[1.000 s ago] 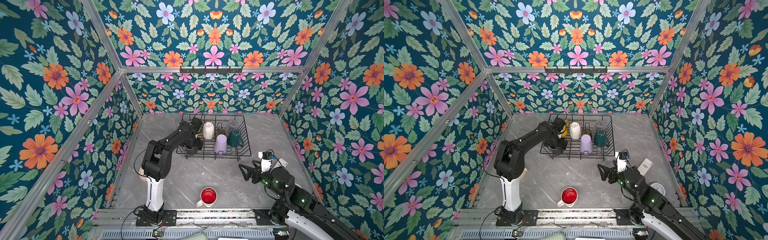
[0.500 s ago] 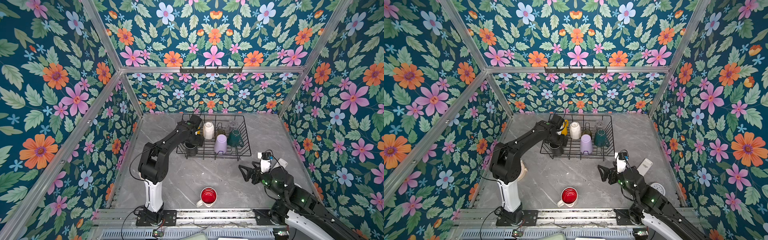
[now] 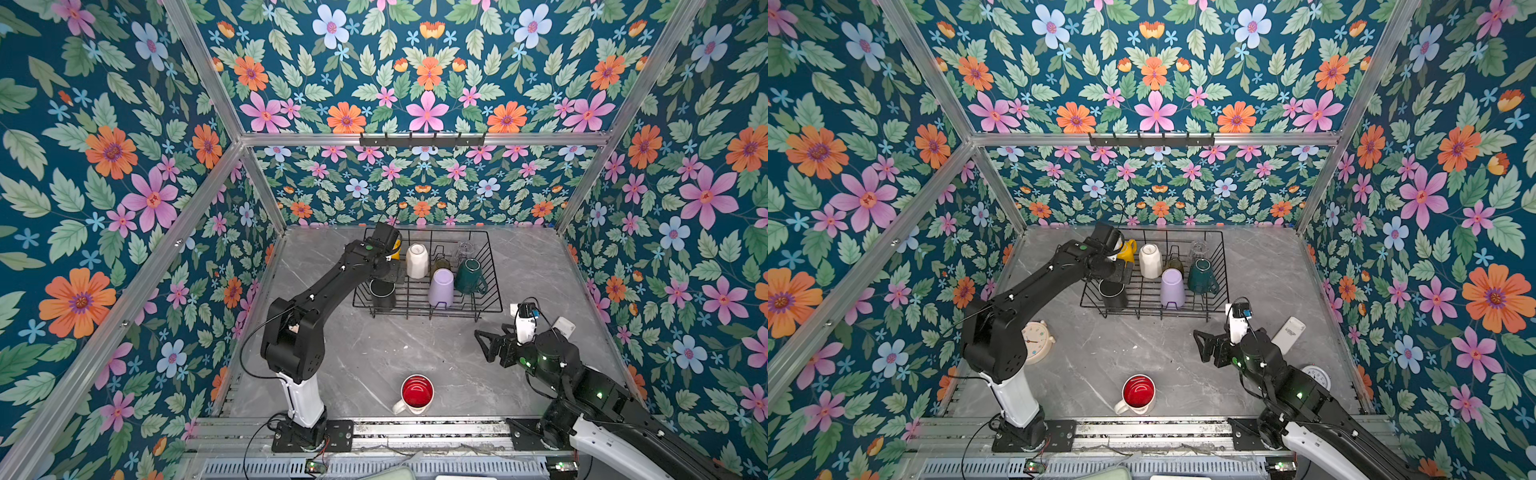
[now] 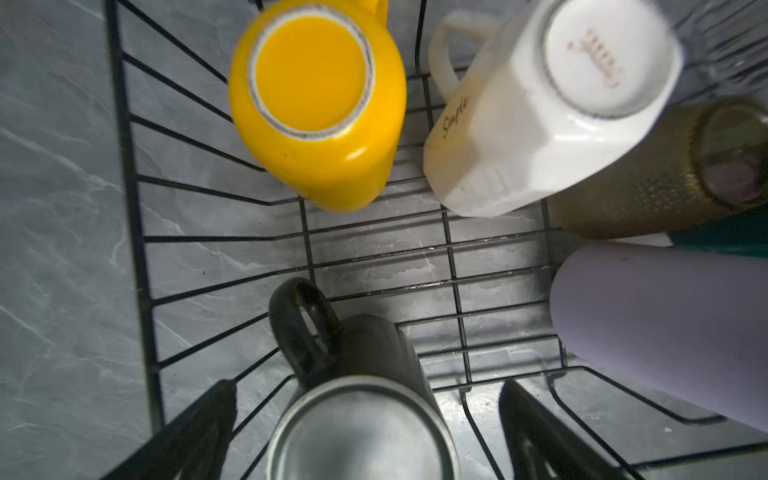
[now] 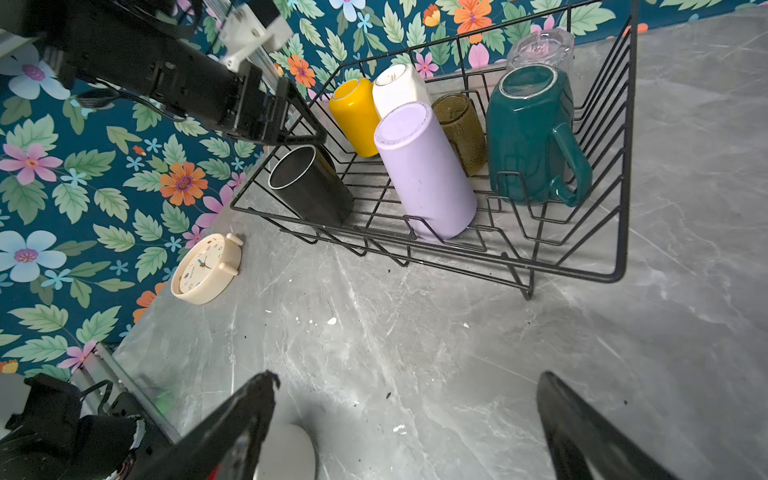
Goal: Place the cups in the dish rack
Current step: 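Open the left gripper and lift it away while the right reaches toward the red-lined mug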
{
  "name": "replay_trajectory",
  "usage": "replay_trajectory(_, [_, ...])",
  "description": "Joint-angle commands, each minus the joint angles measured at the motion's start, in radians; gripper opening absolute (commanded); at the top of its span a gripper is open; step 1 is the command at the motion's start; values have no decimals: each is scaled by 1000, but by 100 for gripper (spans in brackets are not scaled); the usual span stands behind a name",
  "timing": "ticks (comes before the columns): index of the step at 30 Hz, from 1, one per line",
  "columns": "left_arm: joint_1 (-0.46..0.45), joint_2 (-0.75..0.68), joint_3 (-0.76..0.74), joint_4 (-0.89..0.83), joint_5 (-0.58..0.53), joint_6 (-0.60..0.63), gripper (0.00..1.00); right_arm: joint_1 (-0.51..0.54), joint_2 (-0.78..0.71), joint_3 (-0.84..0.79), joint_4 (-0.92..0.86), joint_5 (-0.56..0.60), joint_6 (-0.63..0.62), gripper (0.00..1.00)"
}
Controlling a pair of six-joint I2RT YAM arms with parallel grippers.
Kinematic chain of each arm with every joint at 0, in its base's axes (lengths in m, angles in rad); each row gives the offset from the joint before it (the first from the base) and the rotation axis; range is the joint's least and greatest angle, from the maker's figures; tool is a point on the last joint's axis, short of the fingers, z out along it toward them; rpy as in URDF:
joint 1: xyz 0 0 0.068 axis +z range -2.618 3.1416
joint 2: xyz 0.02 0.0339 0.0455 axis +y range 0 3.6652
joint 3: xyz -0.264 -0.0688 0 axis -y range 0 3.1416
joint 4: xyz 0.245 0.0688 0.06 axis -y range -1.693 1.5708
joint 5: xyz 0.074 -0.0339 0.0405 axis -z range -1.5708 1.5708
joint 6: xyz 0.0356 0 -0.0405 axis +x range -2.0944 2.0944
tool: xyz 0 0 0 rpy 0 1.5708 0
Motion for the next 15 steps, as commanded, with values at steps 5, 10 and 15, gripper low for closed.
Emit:
replay_trajectory(5, [2, -252, -154, 224, -97, 7, 100, 1, 154, 80, -31, -51, 14, 92])
replay_trajectory(10, [2, -554, -468, 524, -102, -17, 100, 4, 280, 114, -1, -128, 42, 84])
replay_trajectory(15, [3, -827, -726, 688, -142, -65, 100, 131, 409, 197, -76, -38, 63, 81])
